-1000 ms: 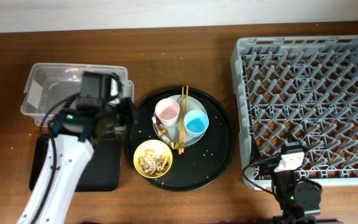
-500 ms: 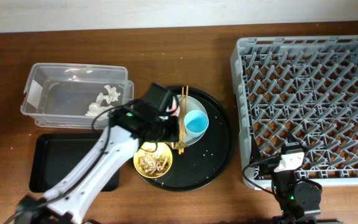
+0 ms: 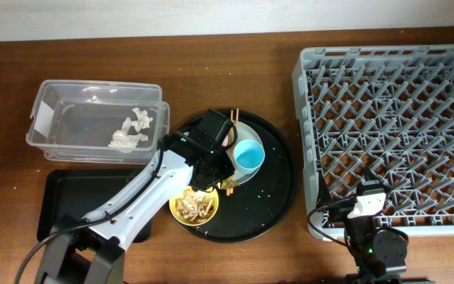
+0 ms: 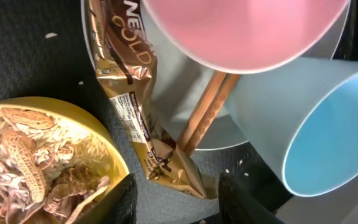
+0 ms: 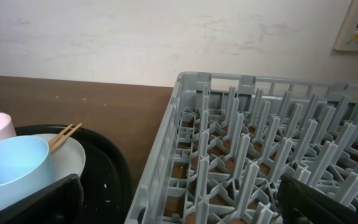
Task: Sort waste into correct bins and load items into the dishwasher rack
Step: 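Grasp the gold snack wrapper beside the plate with the left gripper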
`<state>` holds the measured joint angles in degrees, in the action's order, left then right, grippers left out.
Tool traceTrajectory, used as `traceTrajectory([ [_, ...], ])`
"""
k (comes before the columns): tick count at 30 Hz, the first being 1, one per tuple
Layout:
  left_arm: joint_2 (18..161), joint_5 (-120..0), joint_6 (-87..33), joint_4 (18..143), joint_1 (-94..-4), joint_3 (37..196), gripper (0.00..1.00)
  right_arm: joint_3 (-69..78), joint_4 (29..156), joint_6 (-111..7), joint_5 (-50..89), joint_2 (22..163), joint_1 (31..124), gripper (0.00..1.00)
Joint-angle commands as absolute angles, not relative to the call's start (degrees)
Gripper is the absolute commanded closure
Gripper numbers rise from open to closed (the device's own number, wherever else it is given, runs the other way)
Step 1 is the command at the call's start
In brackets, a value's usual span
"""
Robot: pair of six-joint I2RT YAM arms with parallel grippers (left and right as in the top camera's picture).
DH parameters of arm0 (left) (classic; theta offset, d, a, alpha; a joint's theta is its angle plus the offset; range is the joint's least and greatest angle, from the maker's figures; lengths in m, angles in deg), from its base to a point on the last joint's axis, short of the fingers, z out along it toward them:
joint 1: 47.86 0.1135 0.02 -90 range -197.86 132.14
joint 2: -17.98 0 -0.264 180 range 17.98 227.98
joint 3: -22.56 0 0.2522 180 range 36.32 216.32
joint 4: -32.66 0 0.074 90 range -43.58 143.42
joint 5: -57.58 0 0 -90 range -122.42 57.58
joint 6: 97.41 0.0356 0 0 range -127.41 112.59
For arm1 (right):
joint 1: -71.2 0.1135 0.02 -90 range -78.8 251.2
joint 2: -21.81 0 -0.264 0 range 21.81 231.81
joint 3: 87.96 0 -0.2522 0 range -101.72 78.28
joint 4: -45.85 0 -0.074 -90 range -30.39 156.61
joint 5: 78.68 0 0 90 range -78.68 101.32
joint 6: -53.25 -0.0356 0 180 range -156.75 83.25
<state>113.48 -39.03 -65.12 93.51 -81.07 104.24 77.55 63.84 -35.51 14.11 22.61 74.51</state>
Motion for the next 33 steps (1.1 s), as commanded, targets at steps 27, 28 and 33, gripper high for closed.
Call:
traceTrajectory([
  [27, 117.74, -38.14, -90.30, 89.25, -85.36, 102.04, 0.69, 77.96, 63.91, -36.19, 13.63, 22.24, 74.18, 0.02],
  [28, 117.74, -37.26, -90.30, 89.25, -85.36, 102.04, 0.78, 77.96, 63.91, -36.19, 13.63, 22.24, 74.18, 0.02],
  [33, 117.83, -35.84, -90.26, 89.34, -85.36, 102.04, 0.95, 77.96, 63.91, -36.19, 13.63, 22.24, 74.18, 0.02],
])
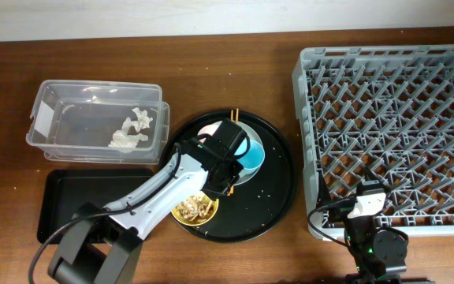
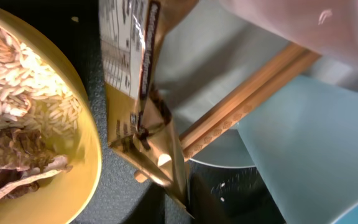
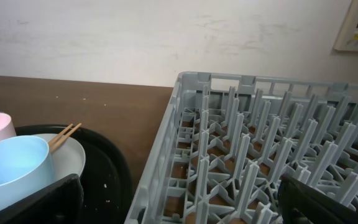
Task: Sort waste into correct bins and load items into the dishwasher rack
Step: 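Grasp the gold snack wrapper beside the plate with the left gripper, then drop the gold wrapper into the clear bin with the left gripper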
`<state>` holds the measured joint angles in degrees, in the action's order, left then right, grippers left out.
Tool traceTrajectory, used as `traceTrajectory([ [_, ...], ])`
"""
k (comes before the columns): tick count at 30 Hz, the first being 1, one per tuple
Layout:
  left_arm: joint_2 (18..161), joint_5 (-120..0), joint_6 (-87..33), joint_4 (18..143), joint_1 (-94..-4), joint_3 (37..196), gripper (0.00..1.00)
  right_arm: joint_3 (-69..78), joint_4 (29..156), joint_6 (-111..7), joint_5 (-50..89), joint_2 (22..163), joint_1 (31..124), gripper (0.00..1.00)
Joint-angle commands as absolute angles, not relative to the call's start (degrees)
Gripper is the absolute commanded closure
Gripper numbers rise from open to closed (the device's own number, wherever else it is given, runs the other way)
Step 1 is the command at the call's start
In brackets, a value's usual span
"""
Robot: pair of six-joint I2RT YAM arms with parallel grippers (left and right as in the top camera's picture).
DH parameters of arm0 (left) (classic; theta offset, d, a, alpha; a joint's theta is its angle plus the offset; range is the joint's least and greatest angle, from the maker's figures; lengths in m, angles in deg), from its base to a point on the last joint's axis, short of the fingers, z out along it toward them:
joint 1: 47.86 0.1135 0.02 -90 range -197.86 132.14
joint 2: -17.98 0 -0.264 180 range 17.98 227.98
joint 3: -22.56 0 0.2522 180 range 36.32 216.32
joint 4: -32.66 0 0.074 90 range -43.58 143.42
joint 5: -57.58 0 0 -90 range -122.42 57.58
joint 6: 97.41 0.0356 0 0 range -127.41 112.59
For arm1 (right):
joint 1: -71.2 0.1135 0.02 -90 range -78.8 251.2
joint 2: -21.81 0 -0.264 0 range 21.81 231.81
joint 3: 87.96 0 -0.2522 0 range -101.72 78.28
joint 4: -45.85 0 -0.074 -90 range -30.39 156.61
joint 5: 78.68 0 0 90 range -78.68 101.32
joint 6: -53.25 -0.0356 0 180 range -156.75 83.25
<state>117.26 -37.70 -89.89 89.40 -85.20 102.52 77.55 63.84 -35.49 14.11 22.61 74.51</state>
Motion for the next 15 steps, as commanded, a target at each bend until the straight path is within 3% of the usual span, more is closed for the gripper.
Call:
traceTrajectory([
  [1, 117.83, -36.04, -90.26, 89.34, -85.36, 102.04, 0.98, 77.96, 63.91, -36.19, 13.63, 22.24, 74.18, 0.01],
  [15, 114.81, -37.07, -87.88, 89.97, -84.46, 102.06, 1.00, 77.96, 63.91, -36.19, 13.63, 22.24, 74.18, 0.02],
])
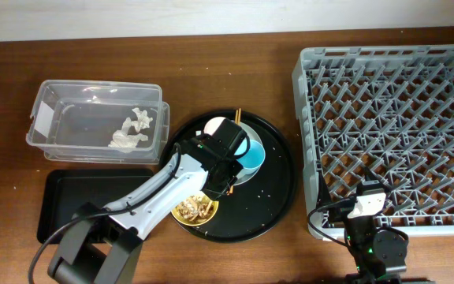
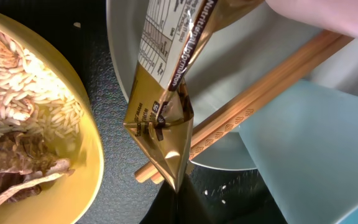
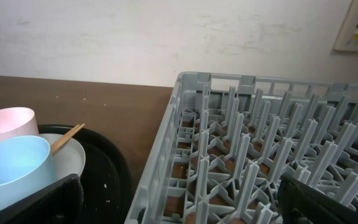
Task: Sort waste into correct bins and load items into the dishwasher rack
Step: 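Drop the gold wrapper into the clear bin with the left gripper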
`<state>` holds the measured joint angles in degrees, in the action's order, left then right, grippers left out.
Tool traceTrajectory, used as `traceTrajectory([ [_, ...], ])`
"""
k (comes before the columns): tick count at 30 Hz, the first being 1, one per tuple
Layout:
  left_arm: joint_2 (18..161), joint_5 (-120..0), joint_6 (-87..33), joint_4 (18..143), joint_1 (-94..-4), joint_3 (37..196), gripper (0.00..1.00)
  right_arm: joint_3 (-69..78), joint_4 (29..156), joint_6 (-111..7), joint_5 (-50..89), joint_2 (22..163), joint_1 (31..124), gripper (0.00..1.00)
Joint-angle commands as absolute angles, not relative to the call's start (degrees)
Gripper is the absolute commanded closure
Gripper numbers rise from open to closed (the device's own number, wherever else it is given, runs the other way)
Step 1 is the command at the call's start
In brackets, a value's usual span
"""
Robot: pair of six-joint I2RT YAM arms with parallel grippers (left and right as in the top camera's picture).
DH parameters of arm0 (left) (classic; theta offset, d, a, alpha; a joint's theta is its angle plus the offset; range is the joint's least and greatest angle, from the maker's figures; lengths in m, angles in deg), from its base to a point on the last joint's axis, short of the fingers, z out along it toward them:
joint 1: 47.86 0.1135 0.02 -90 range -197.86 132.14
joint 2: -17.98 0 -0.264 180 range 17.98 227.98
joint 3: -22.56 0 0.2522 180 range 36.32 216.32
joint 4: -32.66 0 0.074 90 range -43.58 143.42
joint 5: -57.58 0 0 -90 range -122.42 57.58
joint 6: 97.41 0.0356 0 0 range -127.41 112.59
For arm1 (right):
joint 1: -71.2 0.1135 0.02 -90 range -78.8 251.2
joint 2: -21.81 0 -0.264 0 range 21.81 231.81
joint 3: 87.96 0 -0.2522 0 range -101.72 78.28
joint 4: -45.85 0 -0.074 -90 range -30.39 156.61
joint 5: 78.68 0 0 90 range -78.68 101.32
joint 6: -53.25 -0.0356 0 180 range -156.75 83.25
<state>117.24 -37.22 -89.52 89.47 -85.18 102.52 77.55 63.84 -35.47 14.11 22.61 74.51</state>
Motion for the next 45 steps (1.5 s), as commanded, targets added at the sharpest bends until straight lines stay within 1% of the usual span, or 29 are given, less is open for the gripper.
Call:
traceTrajectory([
  [1, 113.74, -36.34, -87.81, 90.10, -84.07, 102.06, 0.99, 77.96, 63.91, -36.19, 13.63, 22.24, 74.18, 0.02],
  [8, 106.57, -29.59, -87.26, 91.96, -81.42, 102.06, 1.00, 77.96, 63.91, -36.19, 13.63, 22.24, 74.18, 0.02],
  [11, 103.80, -28.04, -84.84, 92.51, -79.63, 102.06, 0.99, 77.96, 63.91, -36.19, 13.63, 22.24, 74.18, 0.02],
  [14, 100.58, -28.04, -82.81, 92.49, -75.78, 102.06, 1.00, 77.96, 63.91, -36.19, 13.63, 22.24, 74.18, 0.01],
  [19, 97.50, -28.08, -81.01, 92.31, -65.97, 102.06, 1.00, 77.96, 63.91, -36.19, 13.63, 22.24, 74.18, 0.02],
  [24, 97.24, -28.45, -79.75, 92.33, -57.14, 102.04, 0.99, 77.96, 63.91, -36.19, 13.63, 22.24, 74.18, 0.02],
  [30, 98.11, -25.46, -79.77, 90.47, -50.34, 102.04, 0.99, 77.96, 63.91, -36.19, 13.63, 22.24, 74.18, 0.02],
  [31, 98.66, -24.98, -79.75, 89.97, -49.62, 102.04, 0.97, 77.96, 63.91, -36.19, 13.63, 22.24, 74.18, 0.02],
  [32, 99.49, -24.78, -79.75, 89.38, -48.97, 102.04, 0.86, 77.96, 63.91, -36.19, 13.63, 22.24, 74.18, 0.02],
  [34, 100.69, -24.85, -79.72, 88.77, -48.44, 102.04, 0.69, 77.96, 63.91, -36.19, 13.63, 22.24, 74.18, 0.02],
  [36, 102.14, -24.85, -78.94, 87.61, -48.38, 102.04, 0.48, 77.96, 63.91, -36.19, 13.63, 22.24, 74.18, 0.02],
  [37, 102.62, -24.87, -77.19, 86.56, -48.38, 102.04, 0.41, 77.96, 63.91, -36.19, 13.63, 22.24, 74.18, 0.02],
  [38, 103.08, -24.87, -75.29, 85.53, -48.38, 102.04, 0.36, 77.96, 63.91, -36.19, 13.63, 22.24, 74.18, 0.02],
  [39, 103.32, -24.96, -73.43, 84.57, -48.38, 102.04, 0.31, 77.96, 63.91, -36.19, 13.63, 22.24, 74.18, 0.02],
  [41, 103.29, -25.50, -68.34, 82.63, -48.40, 102.12, 0.27, 77.96, 63.91, -36.19, 13.63, 22.24, 74.18, 0.02],
  [43, 102.55, -28.63, -61.69, 82.28, -48.40, 102.78, 0.27, 77.96, 63.91, -36.19, 13.63, 22.24, 74.18, 0.02],
  [45, 100.87, -37.33, -51.13, 82.28, -48.68, 103.33, 0.28, 77.96, 63.91, -36.19, 13.63, 22.24, 74.18, 0.02],
])
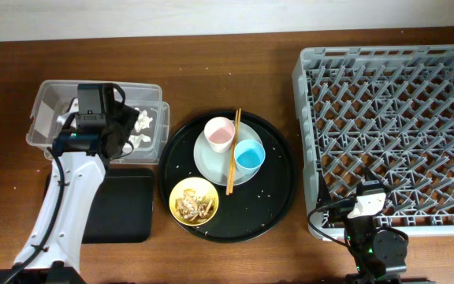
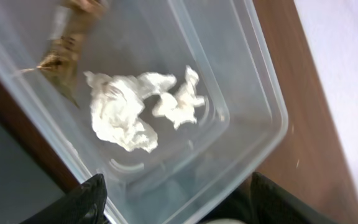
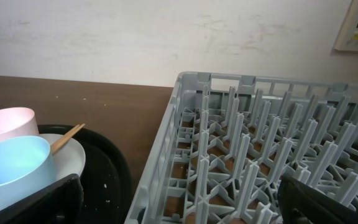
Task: Sort waste into correct bins and load items into the dishwasher rack
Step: 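Drop the gold wrapper into the clear bin with the left gripper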
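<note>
My left gripper (image 1: 107, 123) hangs open over the clear plastic bin (image 1: 47, 93) at the left; in the left wrist view the left gripper (image 2: 179, 208) has nothing between its fingers. A gold snack wrapper (image 2: 68, 32) shows blurred inside the bin beside a crumpled white tissue (image 2: 129, 109). The round black tray (image 1: 278, 197) carries a white plate (image 1: 211, 170) with a pink cup (image 1: 219, 132), a blue cup (image 1: 248, 154), wooden chopsticks (image 1: 232, 162), and a yellow bowl of food scraps (image 1: 194, 199). My right gripper (image 1: 366, 199) rests open by the grey dishwasher rack (image 1: 392, 126).
A flat black rectangular tray (image 1: 120, 211) lies in front of the clear bin, under my left arm. The rack's near wall (image 3: 185, 124) stands right before the right gripper (image 3: 179, 199). Brown table (image 1: 227, 47) surrounds everything; a white wall runs along the back.
My left gripper was shut on the gold wrapper over the plate. Now it is over the clear bin and open, and the wrapper is inside the bin. The right arm has not moved.
My left gripper stood open over the gold wrapper lying on the plate by the chopsticks. Then it was shut on the wrapper's end, then held it lifted off the plate. Now the wrapper is in the clear bin and the gripper is open.
</note>
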`<state>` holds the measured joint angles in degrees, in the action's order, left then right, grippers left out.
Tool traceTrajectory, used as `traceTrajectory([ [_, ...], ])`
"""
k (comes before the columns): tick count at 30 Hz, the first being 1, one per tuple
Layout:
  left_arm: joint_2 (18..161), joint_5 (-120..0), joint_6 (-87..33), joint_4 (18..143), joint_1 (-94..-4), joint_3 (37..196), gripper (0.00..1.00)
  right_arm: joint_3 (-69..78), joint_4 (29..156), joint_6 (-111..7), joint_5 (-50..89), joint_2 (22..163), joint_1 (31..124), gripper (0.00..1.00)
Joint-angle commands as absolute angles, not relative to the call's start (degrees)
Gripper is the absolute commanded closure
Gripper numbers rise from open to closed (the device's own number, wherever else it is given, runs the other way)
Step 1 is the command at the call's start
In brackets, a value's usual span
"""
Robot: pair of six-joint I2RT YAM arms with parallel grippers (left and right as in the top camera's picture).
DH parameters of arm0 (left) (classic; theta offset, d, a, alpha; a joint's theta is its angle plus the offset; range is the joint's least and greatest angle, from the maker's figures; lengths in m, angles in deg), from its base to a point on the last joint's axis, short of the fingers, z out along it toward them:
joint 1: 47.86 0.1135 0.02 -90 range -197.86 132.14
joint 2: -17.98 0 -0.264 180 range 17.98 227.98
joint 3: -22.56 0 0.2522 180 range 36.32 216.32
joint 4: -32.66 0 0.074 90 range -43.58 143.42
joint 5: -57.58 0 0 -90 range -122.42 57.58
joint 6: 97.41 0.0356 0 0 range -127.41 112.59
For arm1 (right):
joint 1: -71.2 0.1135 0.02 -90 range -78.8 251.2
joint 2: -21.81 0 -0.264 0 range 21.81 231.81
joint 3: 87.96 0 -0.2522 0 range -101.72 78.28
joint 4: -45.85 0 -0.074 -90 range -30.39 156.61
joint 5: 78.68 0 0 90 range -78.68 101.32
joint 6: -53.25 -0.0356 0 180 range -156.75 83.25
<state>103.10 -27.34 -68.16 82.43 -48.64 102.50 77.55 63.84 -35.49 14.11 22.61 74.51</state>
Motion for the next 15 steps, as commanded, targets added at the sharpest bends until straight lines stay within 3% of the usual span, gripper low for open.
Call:
traceTrajectory([
  [1, 99.84, -43.34, -44.97, 82.32, -49.03, 103.33, 0.28, 77.96, 63.91, -36.19, 13.63, 22.24, 74.18, 0.02],
  [3, 98.22, -52.63, -35.46, 83.41, -50.50, 103.30, 0.39, 77.96, 63.91, -36.19, 13.63, 22.24, 74.18, 0.02],
  [5, 97.52, -54.31, -34.09, 87.17, -52.51, 103.33, 0.45, 77.96, 63.91, -36.19, 13.63, 22.24, 74.18, 0.02],
  [10, 97.50, -50.20, -34.06, 98.98, -61.12, 102.43, 0.54, 77.96, 63.91, -36.19, 13.63, 22.24, 74.18, 0.02],
  [15, 97.52, -42.90, -34.76, 100.48, -73.51, 99.63, 0.63, 77.96, 63.91, -36.19, 13.63, 22.24, 74.18, 0.02],
])
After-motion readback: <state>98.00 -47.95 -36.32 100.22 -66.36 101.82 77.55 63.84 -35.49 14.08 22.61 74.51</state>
